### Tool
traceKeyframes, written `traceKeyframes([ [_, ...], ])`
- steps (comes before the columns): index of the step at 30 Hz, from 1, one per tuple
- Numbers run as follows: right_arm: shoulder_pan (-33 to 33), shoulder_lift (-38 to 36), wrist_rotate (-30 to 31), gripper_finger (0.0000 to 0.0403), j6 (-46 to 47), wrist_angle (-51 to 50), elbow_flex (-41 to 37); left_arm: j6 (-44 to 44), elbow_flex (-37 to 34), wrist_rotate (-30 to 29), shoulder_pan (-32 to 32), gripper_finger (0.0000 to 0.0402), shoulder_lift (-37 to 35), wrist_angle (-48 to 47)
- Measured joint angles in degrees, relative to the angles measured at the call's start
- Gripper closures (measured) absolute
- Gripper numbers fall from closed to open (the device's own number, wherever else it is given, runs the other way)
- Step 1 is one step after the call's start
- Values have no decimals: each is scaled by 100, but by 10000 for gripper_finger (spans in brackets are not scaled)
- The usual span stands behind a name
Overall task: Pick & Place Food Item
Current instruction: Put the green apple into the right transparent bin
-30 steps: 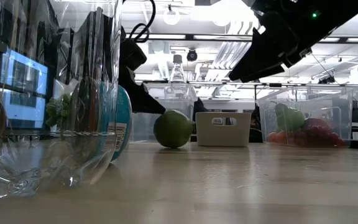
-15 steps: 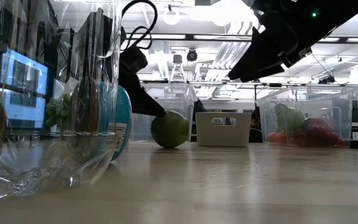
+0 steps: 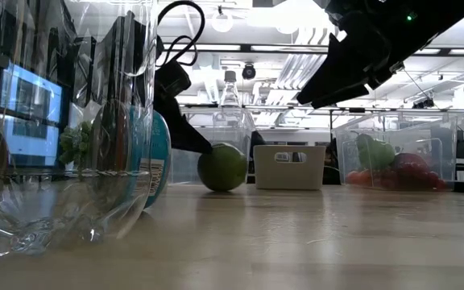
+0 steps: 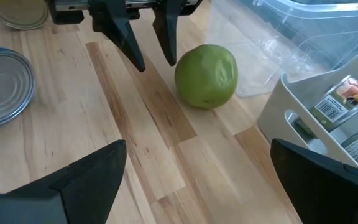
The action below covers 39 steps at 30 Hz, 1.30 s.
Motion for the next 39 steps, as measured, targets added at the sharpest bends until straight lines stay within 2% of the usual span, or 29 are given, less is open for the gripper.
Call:
traceKeyframes([
  [8, -37, 0, -19, 16, -45, 0, 0, 88, 0, 0, 0, 225, 0, -2],
  [18, -77, 60, -328, 16, -13, 6, 0, 91, 0, -2, 11, 225, -7, -7],
  [23, -113, 80, -409, 16, -33, 52, -2, 223, 2, -19, -29, 225, -247, -100],
  [25, -178, 111, -433, 16, -70, 114, -2, 410, 2, -219, -110, 225, -339, -207],
  [27, -253, 114, -433, 16, -140, 175, -2, 471, 2, -680, -172, 225, -429, -379],
  [30, -370, 130, -436, 16, -155, 231, 0, 134, 2, -1197, -47, 225, -442, -555],
  [35, -561, 348, -445, 16, -158, 372, 0, -25, 2, -616, 264, 225, -421, -634],
  [39, -706, 729, -463, 16, -164, 617, -4, -104, 2, -508, 317, 225, -415, -632],
])
